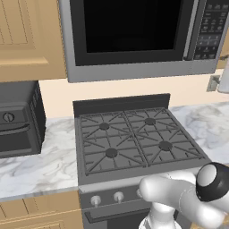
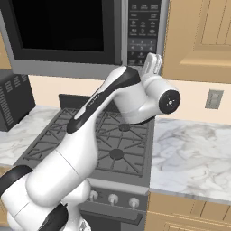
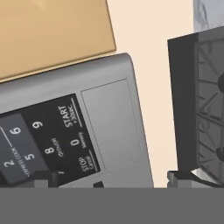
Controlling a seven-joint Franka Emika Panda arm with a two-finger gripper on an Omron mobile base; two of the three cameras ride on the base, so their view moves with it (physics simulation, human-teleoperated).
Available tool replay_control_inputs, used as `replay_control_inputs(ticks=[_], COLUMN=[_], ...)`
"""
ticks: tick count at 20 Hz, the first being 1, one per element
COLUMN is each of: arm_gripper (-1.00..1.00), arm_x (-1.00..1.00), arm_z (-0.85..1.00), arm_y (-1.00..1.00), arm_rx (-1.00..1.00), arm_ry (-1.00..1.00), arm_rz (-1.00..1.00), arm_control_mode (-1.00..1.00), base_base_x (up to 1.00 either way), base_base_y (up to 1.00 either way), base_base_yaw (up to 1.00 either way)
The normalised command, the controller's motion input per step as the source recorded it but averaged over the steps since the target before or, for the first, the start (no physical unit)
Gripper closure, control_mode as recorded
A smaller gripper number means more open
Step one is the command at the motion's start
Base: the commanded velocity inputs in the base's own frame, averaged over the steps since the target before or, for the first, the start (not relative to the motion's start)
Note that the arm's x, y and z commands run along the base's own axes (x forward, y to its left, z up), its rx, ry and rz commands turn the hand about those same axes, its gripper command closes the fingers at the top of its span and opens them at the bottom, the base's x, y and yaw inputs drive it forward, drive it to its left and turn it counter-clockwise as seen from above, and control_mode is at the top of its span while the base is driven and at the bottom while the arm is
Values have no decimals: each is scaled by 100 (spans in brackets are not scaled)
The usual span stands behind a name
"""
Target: Remove the peach from the bowl and place it on the small plate. Then place the bowl with only the chicken drumstick in the microwave, close the door, and press the start button to microwave the chicken drumstick.
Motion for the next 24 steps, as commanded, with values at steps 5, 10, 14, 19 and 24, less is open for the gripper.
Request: replay_control_inputs(ticks=[5,10,14,19,24], arm_gripper=[-100,-100,-100,-100,-100], arm_x=[22,25,11,9,13], arm_z=[0,-1,-11,-9,-1], arm_y=[0,0,-1,-2,-4], arm_rx=[0,0,0,0,0], arm_ry=[0,0,0,0,0], arm_rz=[0,0,0,0,0], arm_control_mode=[-100,-100,-100,-100,-100], base_base_x=[0,0,0,0,0], base_base_y=[0,0,0,0,0], base_base_yaw=[0,0,0,0,0])
